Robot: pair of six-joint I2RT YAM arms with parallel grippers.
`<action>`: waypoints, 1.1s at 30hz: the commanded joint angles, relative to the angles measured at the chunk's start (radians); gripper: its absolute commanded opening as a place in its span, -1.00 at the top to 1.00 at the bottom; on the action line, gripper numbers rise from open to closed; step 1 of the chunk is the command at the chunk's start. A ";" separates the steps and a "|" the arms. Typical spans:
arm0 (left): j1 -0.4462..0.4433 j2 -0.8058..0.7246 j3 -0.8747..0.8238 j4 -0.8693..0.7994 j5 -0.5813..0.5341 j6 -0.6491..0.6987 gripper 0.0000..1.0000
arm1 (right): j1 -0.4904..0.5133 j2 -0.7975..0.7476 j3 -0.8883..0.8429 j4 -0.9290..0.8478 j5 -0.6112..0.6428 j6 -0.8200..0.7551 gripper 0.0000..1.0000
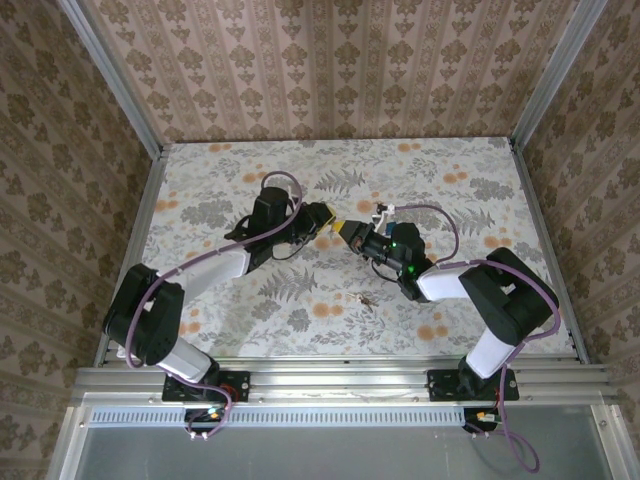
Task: Unlock with the key
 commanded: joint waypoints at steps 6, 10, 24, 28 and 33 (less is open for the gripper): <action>-0.028 -0.052 0.029 -0.223 0.085 0.022 0.90 | 0.014 -0.176 0.030 -0.341 0.000 -0.255 0.61; -0.022 -0.014 0.056 -0.320 0.073 -0.006 0.90 | 0.018 -0.248 0.013 -0.507 0.043 -0.371 0.26; -0.035 0.034 0.050 -0.283 0.110 -0.132 0.86 | 0.121 -0.307 -0.014 -0.603 0.229 -0.580 0.02; -0.037 0.022 0.050 -0.278 0.113 -0.135 0.86 | 0.137 -0.278 -0.023 -0.555 0.261 -0.575 0.00; -0.043 0.017 0.059 -0.275 0.120 -0.138 0.85 | 0.147 -0.227 -0.007 -0.542 0.284 -0.574 -0.01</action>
